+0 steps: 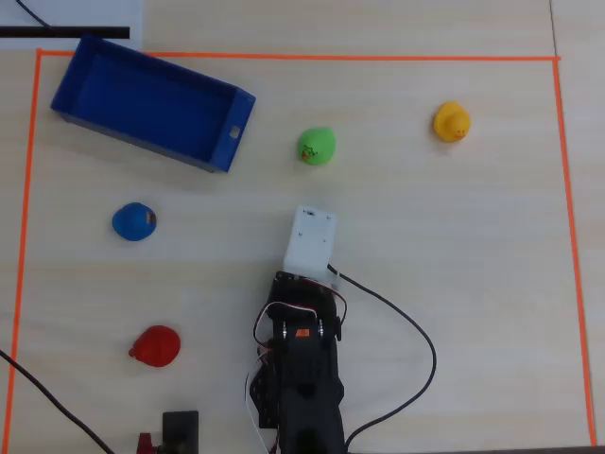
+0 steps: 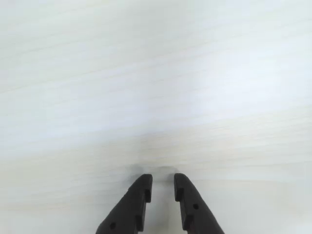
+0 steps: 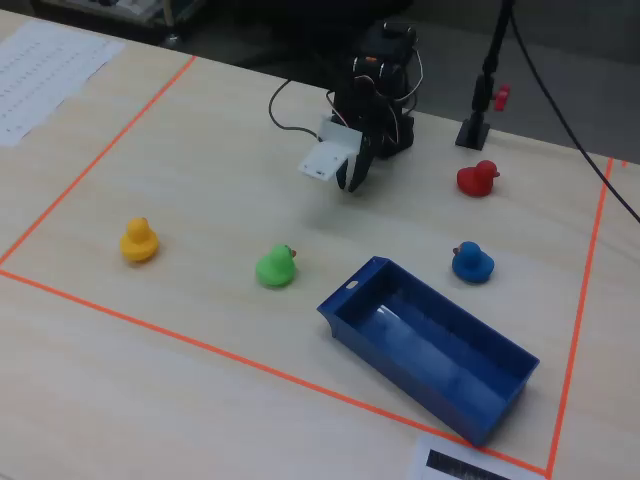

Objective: Grasp blue duck and put it into box.

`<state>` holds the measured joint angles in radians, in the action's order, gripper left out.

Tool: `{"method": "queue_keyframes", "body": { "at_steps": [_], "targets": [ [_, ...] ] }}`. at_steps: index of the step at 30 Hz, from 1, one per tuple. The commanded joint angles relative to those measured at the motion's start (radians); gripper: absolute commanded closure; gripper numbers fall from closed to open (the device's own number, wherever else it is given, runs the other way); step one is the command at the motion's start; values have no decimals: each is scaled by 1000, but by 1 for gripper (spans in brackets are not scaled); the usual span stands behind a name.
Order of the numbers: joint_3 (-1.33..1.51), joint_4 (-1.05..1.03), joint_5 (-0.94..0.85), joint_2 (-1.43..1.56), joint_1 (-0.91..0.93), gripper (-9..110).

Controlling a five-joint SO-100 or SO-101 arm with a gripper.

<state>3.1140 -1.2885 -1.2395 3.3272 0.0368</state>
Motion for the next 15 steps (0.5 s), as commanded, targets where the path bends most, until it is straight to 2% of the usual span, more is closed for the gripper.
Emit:
{"method": "queue_keyframes", "body": {
  "at_steps": [1,10,12,15],
  "targets": [
    [-3,-18,0,-15,-54,101],
    [-3,-15,6,-15,-54,101],
    [-20,15,3,-40,-67,93],
    [-273,72,31,-322,-77,81]
  ]
}}
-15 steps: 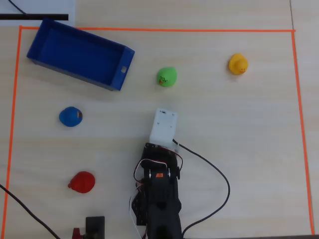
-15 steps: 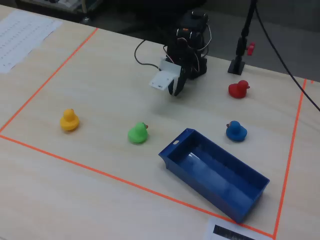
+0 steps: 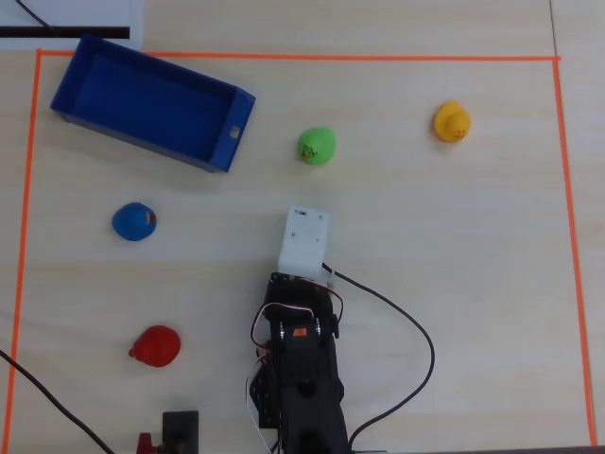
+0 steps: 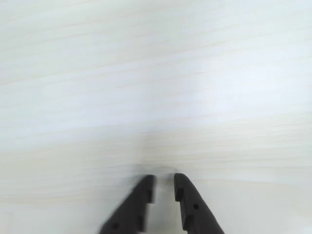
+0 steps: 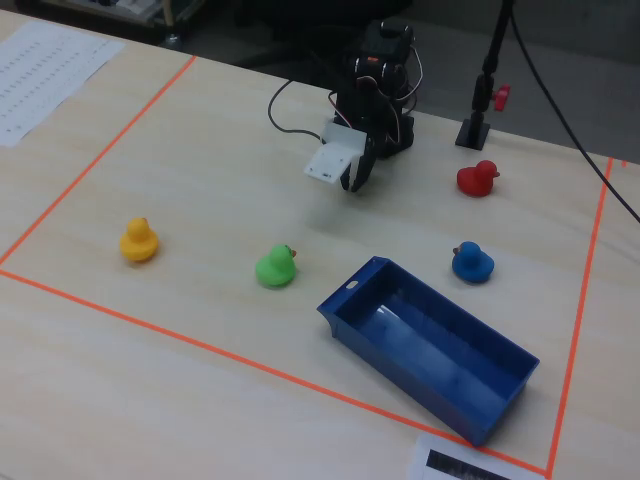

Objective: Grasp blue duck and put it into box.

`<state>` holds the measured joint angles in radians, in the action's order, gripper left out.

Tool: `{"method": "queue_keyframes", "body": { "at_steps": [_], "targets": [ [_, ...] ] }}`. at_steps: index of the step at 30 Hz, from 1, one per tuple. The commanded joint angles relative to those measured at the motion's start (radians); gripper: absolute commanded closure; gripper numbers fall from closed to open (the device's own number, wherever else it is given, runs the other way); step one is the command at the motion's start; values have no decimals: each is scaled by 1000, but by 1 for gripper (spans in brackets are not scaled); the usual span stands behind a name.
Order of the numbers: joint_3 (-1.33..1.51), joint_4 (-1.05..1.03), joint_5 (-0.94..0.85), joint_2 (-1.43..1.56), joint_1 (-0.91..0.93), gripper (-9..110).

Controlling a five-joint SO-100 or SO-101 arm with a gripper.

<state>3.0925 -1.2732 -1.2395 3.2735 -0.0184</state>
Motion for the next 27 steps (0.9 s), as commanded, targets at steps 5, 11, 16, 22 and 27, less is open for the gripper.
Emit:
{"method": "queue_keyframes", "body": {
  "at_steps": [5,11,16,22,27],
  "targets": [
    [-732,49,163,-729,-147,73],
    [-1204,-21,351,-1181,-357,70],
    [-1413,8,480,-1476,-480,67],
    [-1465,126,545,-1698,-568,67],
    [-1416,213,604,-1763,-643,68]
  ]
}}
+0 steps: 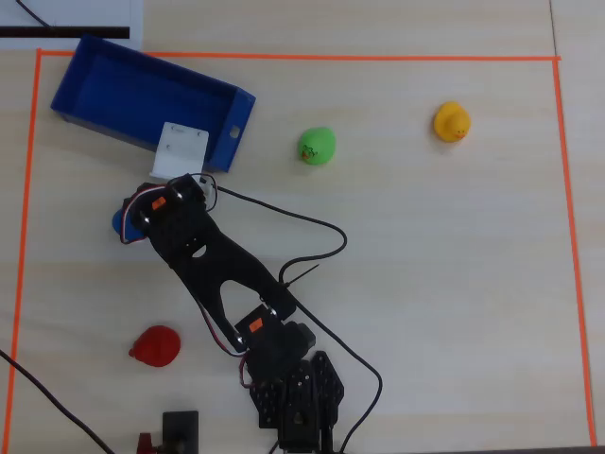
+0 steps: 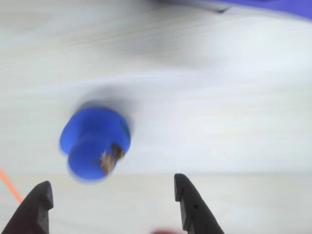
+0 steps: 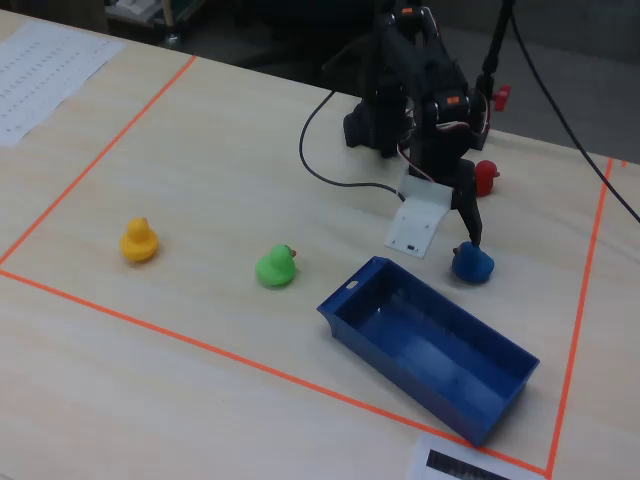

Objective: Grasp blue duck and put it into box.

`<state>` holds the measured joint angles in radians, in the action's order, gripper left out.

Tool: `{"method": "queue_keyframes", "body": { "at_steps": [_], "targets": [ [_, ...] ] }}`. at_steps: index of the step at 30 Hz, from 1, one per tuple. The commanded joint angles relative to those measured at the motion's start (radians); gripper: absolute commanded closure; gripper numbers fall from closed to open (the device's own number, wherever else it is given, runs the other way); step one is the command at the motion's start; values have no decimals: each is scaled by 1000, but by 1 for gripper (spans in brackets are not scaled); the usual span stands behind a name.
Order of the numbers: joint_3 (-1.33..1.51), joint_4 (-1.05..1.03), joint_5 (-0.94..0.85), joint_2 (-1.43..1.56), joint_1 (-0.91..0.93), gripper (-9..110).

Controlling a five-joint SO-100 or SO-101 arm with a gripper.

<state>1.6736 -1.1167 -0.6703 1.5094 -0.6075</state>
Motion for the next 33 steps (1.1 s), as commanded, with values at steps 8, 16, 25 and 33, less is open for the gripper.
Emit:
{"method": "queue_keyframes", "body": {
  "at_steps": [8,16,25,33],
  "targets": [
    [14,164,103,-95,-101,67],
    [11,233,118,-150,-89,76],
    [26,238,164,-98,-49,101],
    [-364,-92,161,72,127,101]
  ]
}}
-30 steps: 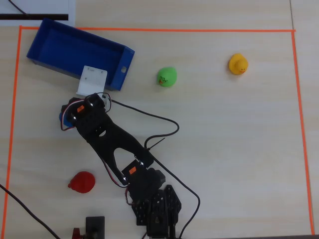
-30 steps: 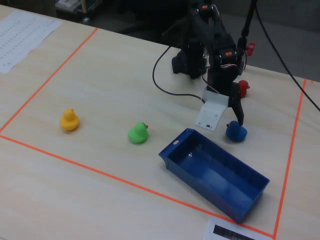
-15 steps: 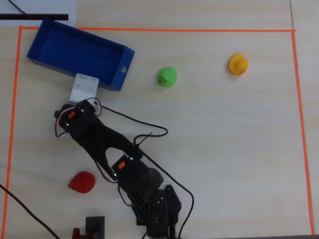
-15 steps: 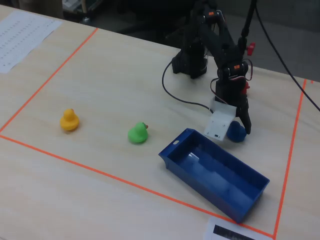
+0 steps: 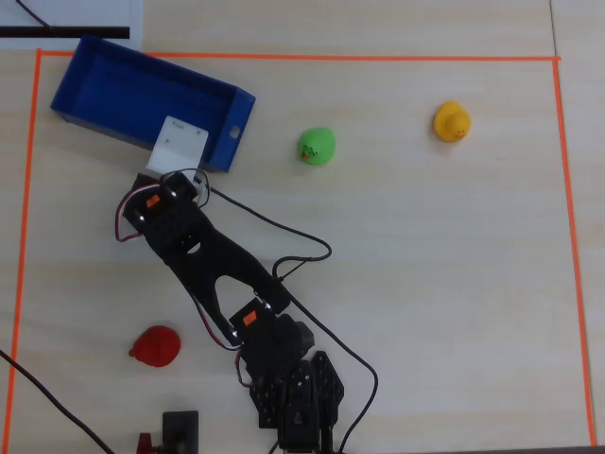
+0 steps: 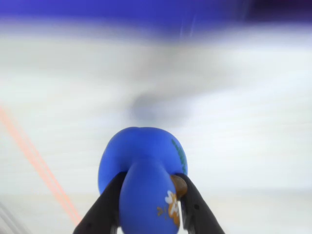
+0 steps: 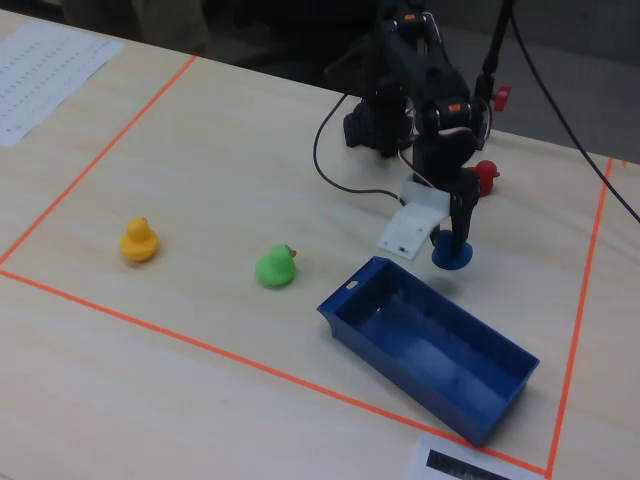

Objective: Grasp blue duck and put it into box.

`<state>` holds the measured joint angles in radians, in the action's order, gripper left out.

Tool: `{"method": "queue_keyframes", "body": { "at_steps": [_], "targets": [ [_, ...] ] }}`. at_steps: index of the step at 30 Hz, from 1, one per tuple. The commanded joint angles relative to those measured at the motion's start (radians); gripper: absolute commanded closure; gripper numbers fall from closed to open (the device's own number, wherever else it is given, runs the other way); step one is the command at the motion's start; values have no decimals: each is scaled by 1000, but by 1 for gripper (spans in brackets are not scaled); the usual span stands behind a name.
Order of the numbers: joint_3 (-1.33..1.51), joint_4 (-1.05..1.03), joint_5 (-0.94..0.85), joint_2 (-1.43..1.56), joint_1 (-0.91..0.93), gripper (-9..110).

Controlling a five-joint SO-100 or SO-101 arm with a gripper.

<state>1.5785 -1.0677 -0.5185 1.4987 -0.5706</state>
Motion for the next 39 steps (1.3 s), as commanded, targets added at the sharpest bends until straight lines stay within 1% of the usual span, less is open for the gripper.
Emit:
{"method": "queue_keyframes", "body": {
  "at_steps": [1,4,9,13,14,19,20,21,23,24,25,26,28,31,34,37,39],
  "targets": [
    [-353,-173,11,72,120,101],
    [-538,-230,3,-9,187,101],
    [-565,-118,9,-170,221,101],
    [-664,-83,9,-322,206,95],
    [-706,-94,9,-365,198,92],
    [-891,-155,6,-540,189,66],
    [-908,-167,5,-549,192,63],
    [-916,-183,0,-548,195,62],
    [-911,-218,-12,-502,202,71],
    [-908,-242,-14,-456,207,79],
    [-888,-267,-18,-391,210,92],
    [-838,-285,-43,-307,207,101],
    [-606,-275,-103,-63,184,101],
    [-72,-129,-193,362,137,101],
    [345,-35,-238,686,118,101],
    [690,86,-302,962,189,101],
    [856,101,-339,1097,249,101]
  ]
}}
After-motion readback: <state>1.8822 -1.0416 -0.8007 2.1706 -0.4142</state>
